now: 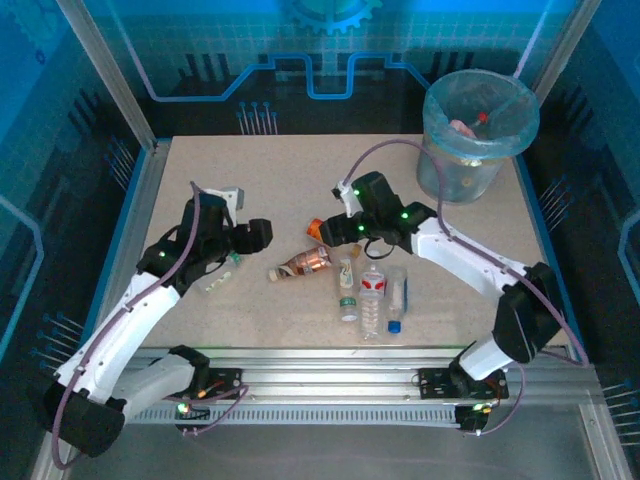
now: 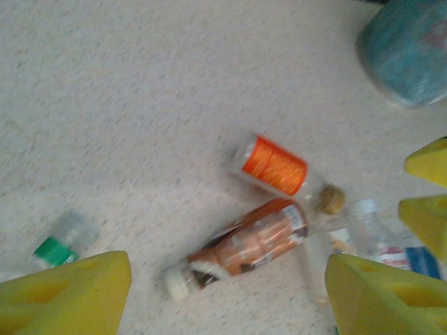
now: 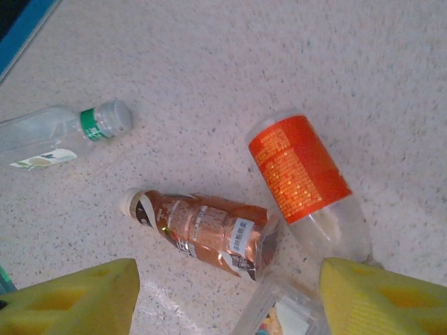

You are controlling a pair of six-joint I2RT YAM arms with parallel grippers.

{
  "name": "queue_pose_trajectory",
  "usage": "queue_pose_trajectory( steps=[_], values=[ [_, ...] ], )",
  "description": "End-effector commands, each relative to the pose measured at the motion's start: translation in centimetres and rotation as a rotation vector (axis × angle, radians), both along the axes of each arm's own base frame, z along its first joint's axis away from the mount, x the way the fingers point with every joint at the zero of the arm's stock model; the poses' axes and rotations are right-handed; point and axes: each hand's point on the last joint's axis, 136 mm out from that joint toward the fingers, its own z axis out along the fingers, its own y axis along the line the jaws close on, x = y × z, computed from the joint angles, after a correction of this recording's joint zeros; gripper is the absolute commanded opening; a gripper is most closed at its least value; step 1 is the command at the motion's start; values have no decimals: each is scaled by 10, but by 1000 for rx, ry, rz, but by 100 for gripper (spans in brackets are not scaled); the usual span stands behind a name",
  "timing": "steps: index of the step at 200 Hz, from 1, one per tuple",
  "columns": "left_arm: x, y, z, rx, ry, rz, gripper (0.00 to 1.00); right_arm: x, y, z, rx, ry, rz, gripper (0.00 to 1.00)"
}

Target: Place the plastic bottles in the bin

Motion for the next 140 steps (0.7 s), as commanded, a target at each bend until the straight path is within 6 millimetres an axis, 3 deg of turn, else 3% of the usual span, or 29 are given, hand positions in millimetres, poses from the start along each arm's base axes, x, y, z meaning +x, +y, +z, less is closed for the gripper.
queue_pose_trajectory(
  steps=[1, 18, 37, 57, 94, 140],
  values=[
    [-6, 11, -12, -1, 36, 63, 75, 9, -26, -19, -90, 131, -171, 68],
    [-7, -2, -13, -47, 39, 7, 75, 14, -46, -33, -94, 219, -226, 67],
    [-15, -33, -11, -93, 49, -169, 75, 13, -64, -49, -67, 297, -269, 67],
    [-26, -63, -11, -24, 16, -334, 75, 13, -80, -67, -59, 387, -330, 68],
    [-43, -110, -11, 26, -43, -550, 77, 11, -76, -98, -14, 538, -320, 63],
    [-63, -138, -14, 83, -129, -733, 79, 13, -81, -115, -63, 560, -351, 64]
  ],
)
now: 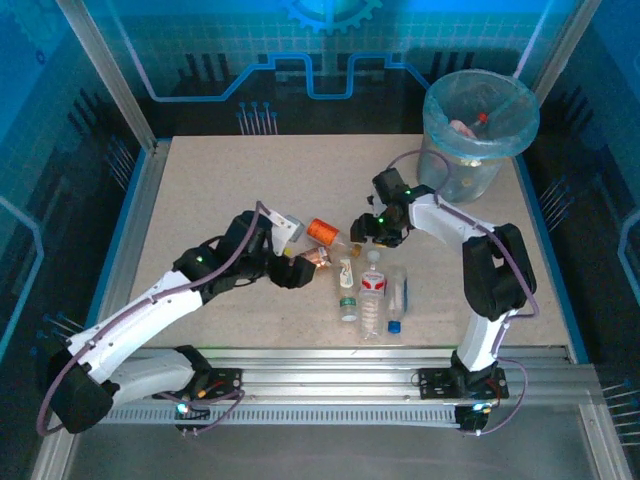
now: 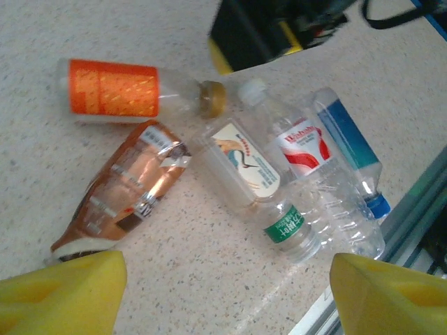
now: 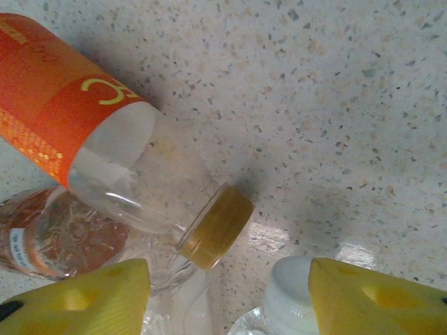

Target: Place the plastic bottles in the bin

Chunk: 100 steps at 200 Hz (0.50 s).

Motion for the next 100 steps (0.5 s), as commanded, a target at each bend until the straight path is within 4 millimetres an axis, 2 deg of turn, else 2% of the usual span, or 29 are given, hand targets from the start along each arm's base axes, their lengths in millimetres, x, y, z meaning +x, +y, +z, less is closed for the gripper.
queue_pose_trajectory(
  steps=[1, 67, 100],
  values=[
    [-8, -18, 9, -6, -96, -136, 79, -9, -2, -6, -9, 52, -15, 64],
    [-26, -36, -4, 26, -142, -296, 81, -17, -14, -16, -64, 80, -17, 68],
    [-26, -46, -3, 47, -152, -328, 81, -22, -17, -21, -78, 97, -13, 68]
  ],
)
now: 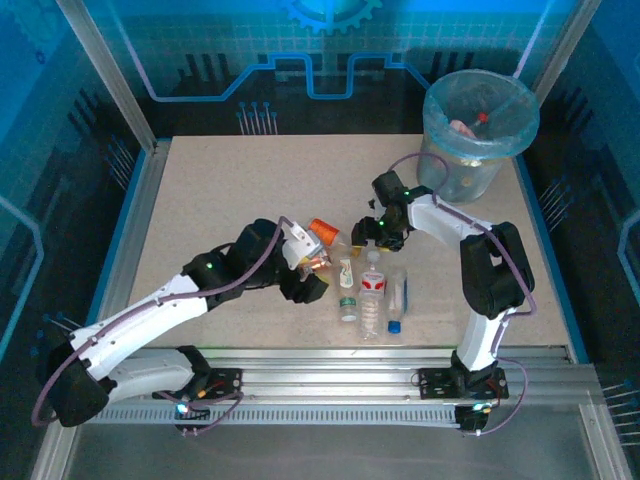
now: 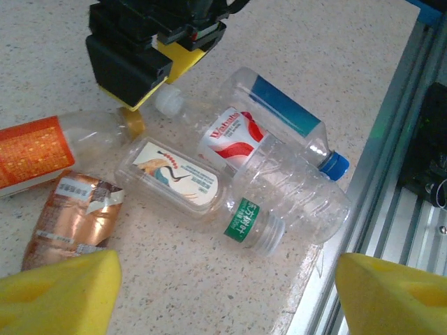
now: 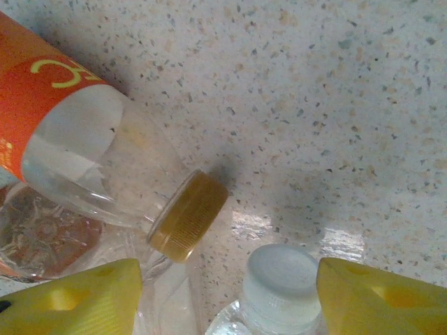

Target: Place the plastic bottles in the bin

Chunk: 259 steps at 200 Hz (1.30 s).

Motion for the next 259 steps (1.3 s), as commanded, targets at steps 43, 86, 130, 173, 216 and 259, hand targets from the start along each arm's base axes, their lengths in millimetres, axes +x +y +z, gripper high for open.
queue_pose_trajectory(
  steps=[43, 86, 130, 173, 216, 259],
  values=[
    [7, -22, 0, 46, -24, -65, 81, -13, -11, -21, -31, 77, -16, 68],
    [9, -33, 8, 17, -42, -87, 81, -10, -13, -26, -26, 86, -28, 66],
    [18, -35, 18, 24, -93, -69, 80, -6, -14, -29, 13, 90, -51, 62],
    [25, -32, 31, 2, -150, -32, 80, -9, -15, -31, 29, 98, -55, 58],
    [30, -30, 34, 0, -176, -8, 81, -14, -15, -32, 40, 104, -48, 54],
    [33, -30, 36, -4, -186, 5, 81, -12, -16, -26, 58, 93, -55, 44]
  ],
)
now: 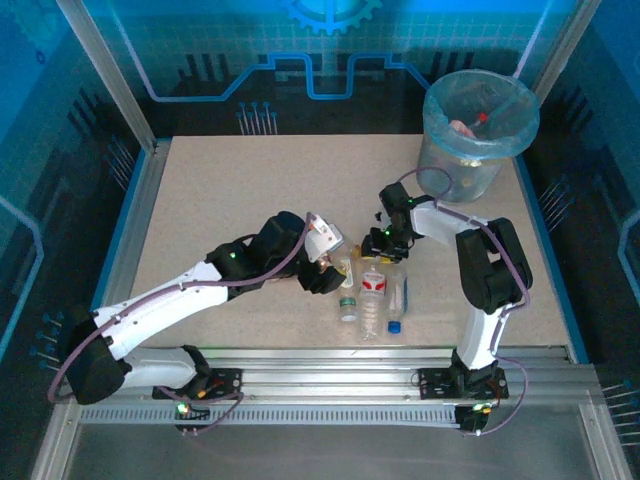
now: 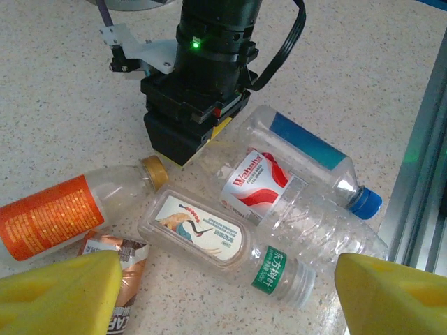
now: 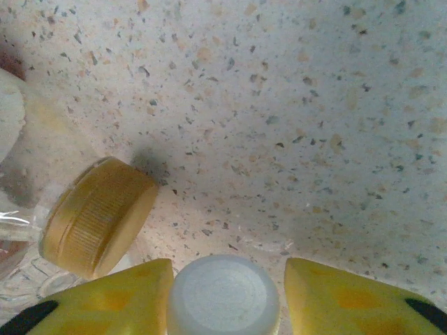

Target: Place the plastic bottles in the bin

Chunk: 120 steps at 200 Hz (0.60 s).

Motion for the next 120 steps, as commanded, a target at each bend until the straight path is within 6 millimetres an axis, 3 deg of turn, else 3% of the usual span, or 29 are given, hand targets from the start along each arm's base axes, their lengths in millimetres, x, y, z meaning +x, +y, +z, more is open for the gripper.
queue_pose_trajectory(
  steps=[1, 39, 64, 120],
  values=[
    [3, -2, 23, -35, -71, -3, 81, 0, -3, 5, 29, 3, -20, 43],
    [4, -1, 31, -53, -96, 4, 81, 8, -2, 24, 44, -54, -19, 31],
    [7, -2, 42, -77, -127, 9, 81, 14, -3, 43, 40, -103, -17, 29],
    [15, -3, 77, -147, -192, 42, 78, 21, -11, 121, 35, -299, -19, 26]
  ],
)
